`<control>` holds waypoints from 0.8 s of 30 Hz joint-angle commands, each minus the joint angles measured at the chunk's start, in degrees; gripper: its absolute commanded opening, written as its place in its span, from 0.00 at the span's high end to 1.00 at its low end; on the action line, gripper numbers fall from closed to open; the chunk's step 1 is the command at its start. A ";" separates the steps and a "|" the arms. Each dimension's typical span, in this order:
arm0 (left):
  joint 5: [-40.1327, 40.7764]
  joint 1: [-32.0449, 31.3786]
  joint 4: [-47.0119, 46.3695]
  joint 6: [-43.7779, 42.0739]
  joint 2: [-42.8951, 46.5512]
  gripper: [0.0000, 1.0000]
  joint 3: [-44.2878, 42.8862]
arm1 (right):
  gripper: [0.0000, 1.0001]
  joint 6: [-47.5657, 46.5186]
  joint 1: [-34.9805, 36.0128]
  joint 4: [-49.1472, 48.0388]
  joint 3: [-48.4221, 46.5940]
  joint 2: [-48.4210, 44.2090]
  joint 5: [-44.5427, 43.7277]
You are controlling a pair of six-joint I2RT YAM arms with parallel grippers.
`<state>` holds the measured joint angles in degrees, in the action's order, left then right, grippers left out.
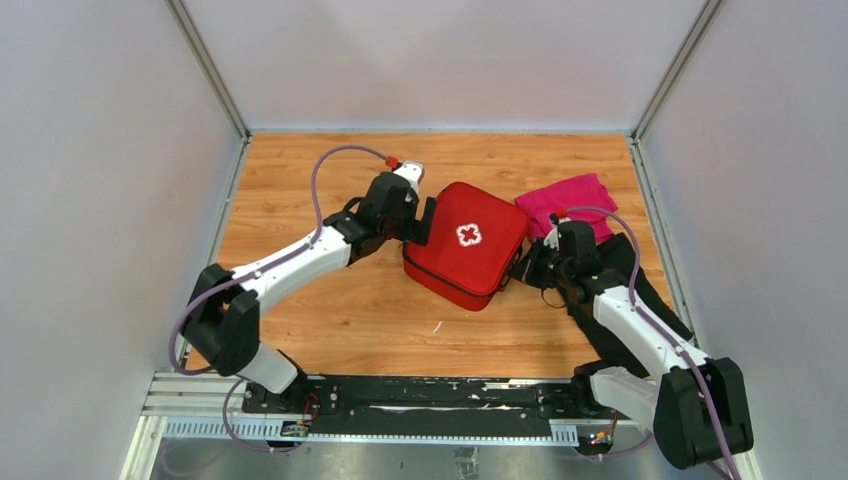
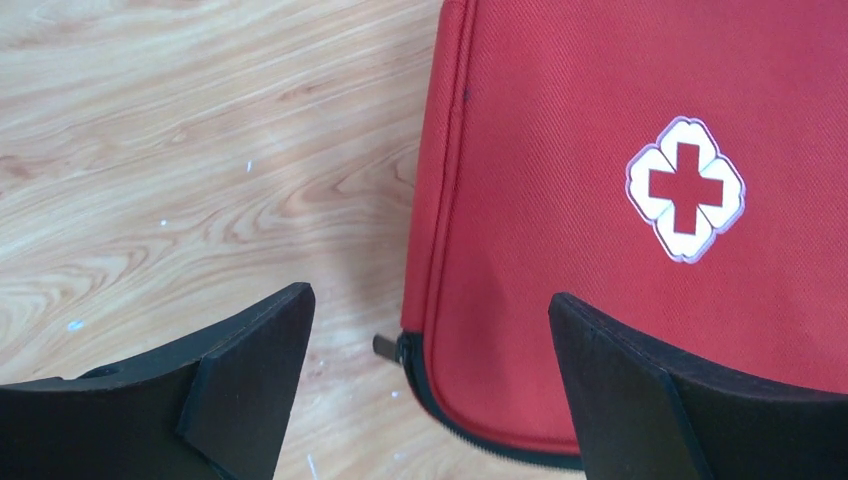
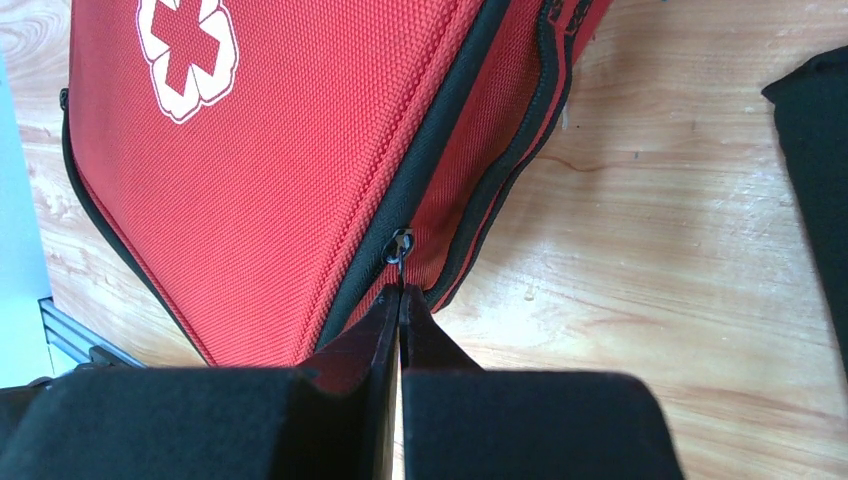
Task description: Organize the medicine kit
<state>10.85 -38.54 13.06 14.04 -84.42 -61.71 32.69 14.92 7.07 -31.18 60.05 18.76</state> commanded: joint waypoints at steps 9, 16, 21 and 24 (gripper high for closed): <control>-27.06 13.48 -17.42 13.87 -14.81 0.07 -0.71 | 1.00 -0.98 -1.14 2.58 1.93 -0.72 4.25; -33.85 13.78 -20.16 13.46 -15.07 0.09 0.24 | 1.00 -2.93 -1.12 2.17 0.22 2.00 5.75; -35.81 13.55 -20.24 13.61 -13.38 0.13 3.80 | 1.00 -5.80 -1.12 2.88 -3.61 6.61 7.42; -36.33 12.88 -20.35 13.58 -11.90 0.14 6.28 | 1.00 -6.92 -1.10 3.08 -6.37 9.34 8.09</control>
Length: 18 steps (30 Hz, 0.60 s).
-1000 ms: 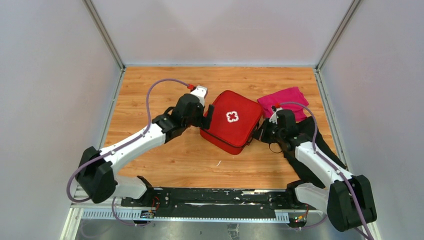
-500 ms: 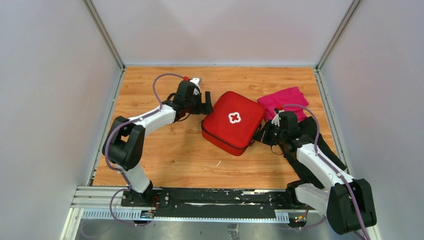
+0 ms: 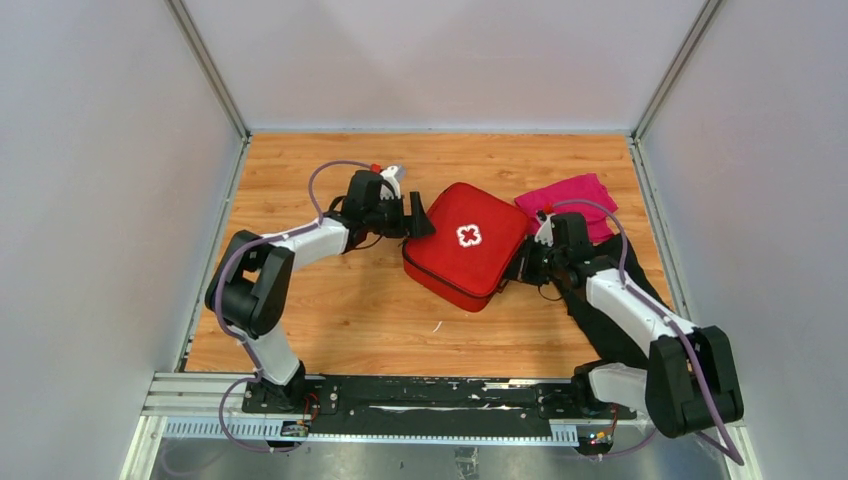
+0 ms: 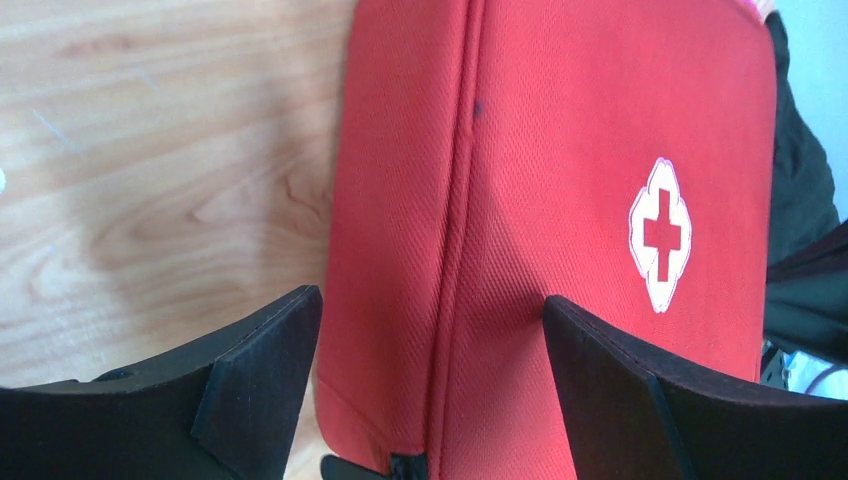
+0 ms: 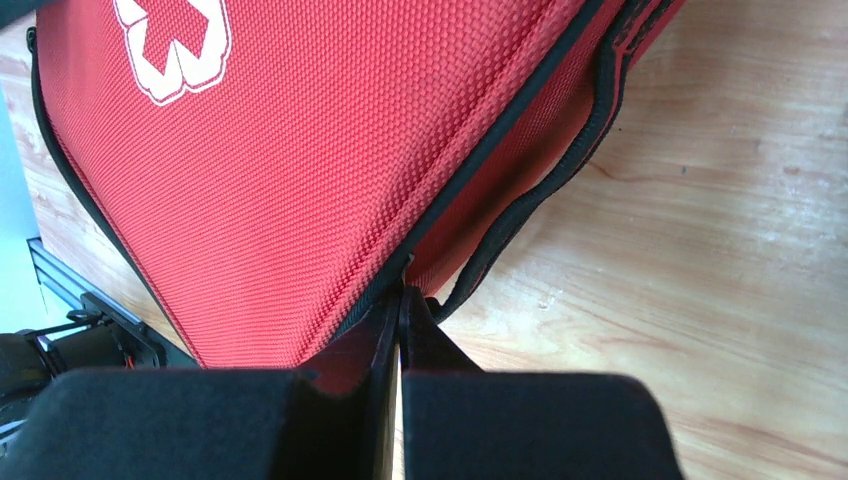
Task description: Organize the medicine kit
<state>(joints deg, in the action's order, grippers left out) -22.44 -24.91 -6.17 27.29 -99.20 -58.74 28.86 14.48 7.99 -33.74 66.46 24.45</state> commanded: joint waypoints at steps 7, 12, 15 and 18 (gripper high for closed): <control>-2.79 -1.72 -1.93 0.80 9.80 0.14 10.64 | 1.00 -6.99 -0.52 4.29 -11.29 10.08 3.58; -2.77 -1.72 -1.88 0.92 16.42 0.14 15.00 | 1.00 -12.60 0.86 5.29 -17.43 17.52 8.15; -2.00 -1.72 -1.90 1.22 21.05 0.14 17.93 | 1.00 -16.45 2.79 6.05 -20.74 22.47 11.45; 0.47 -1.72 -0.14 1.18 26.12 0.14 21.17 | 1.00 -18.84 4.76 4.95 -23.79 26.33 11.81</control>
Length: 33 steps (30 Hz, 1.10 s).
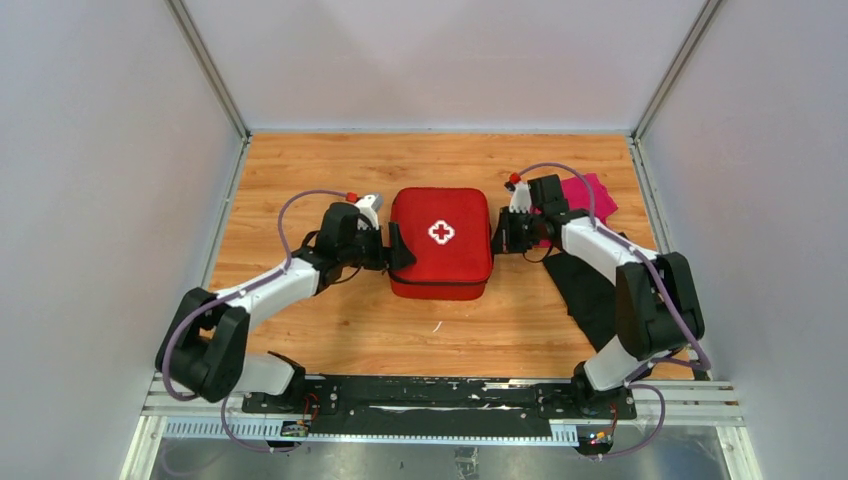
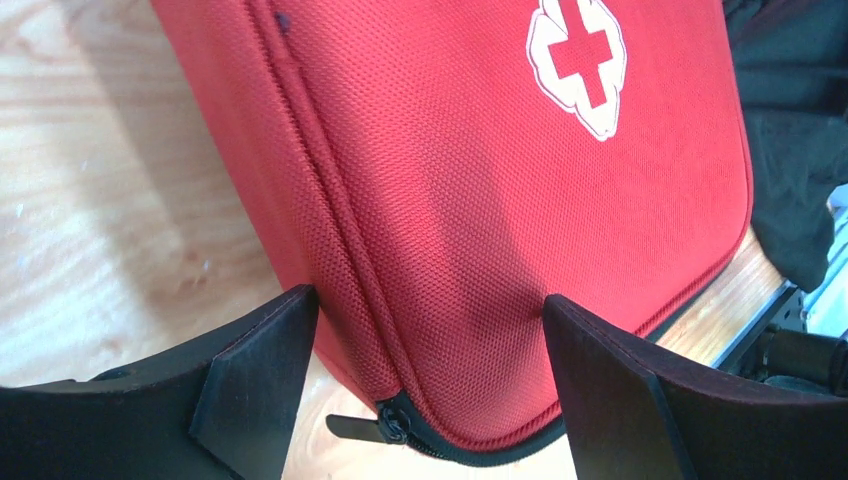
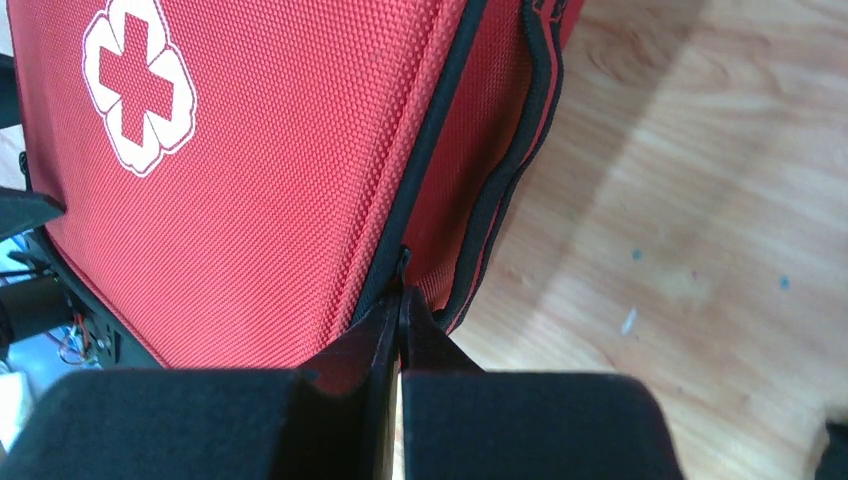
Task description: Organize the medicine kit
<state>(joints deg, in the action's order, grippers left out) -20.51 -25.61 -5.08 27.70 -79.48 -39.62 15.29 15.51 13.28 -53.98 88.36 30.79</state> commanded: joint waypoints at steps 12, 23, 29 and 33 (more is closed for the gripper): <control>23.25 -1.48 26.06 -6.46 21.45 0.00 -3.95 | 1.00 -8.60 5.23 1.61 -14.58 13.59 1.90; 32.40 -21.05 29.51 -20.99 12.85 0.00 -13.29 | 1.00 -7.24 5.23 1.75 -13.64 16.12 3.66; 37.35 -30.01 27.70 -26.71 6.31 0.00 -14.09 | 1.00 -7.57 5.23 2.62 -13.44 15.52 2.81; 39.10 -32.81 26.67 -27.62 3.30 0.00 -13.62 | 1.00 -7.97 5.24 3.45 -13.35 15.51 1.94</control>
<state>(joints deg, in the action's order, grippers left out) 14.35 -56.27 22.81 3.33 -74.50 -52.84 8.05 20.21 12.67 -67.77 102.26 34.65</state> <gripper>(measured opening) 0.997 0.017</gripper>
